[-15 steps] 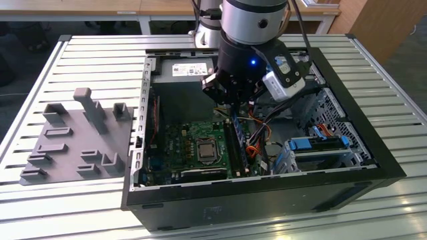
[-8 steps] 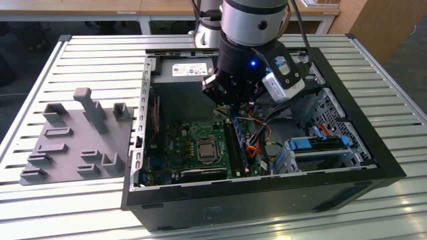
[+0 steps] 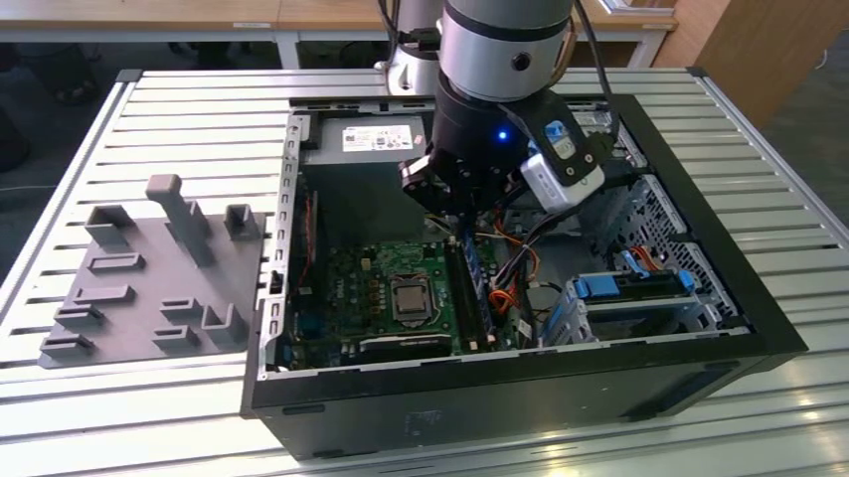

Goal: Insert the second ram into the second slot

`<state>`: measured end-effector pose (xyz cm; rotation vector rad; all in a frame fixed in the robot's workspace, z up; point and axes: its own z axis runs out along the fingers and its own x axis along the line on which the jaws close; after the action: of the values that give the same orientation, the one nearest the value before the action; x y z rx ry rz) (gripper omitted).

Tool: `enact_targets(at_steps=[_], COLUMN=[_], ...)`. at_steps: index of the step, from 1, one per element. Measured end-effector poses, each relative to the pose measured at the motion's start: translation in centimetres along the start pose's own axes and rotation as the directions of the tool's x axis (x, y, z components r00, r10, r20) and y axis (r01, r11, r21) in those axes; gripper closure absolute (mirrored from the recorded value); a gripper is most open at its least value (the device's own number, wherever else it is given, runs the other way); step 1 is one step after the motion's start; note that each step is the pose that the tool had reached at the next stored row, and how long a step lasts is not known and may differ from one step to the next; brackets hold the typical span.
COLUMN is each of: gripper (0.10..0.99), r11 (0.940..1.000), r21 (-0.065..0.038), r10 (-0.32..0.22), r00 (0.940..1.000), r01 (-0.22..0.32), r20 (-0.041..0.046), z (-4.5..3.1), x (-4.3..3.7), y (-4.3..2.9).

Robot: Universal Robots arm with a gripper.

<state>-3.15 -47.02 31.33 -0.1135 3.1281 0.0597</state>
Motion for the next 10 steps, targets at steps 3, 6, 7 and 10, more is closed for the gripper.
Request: enact_targets(at_steps=[3,6,7,10], gripper=[0.949,0.949,0.949,0.949], r11=[1.0,1.0,1.0,1.0], r21=[0.0,0.0,0.0,0.0], r10=[0.0,0.0,0.0,0.0], r00=[1.0,1.0,1.0,1.0], r01=[0.0,0.0,0.0,0.0], r20=[0.0,0.0,0.0,-0.0002], z=[0.06,0.16,0.18,0.23], x=[0.0,0.0,0.0,0.0], y=[-0.01,-0.04,-0.04,-0.05])
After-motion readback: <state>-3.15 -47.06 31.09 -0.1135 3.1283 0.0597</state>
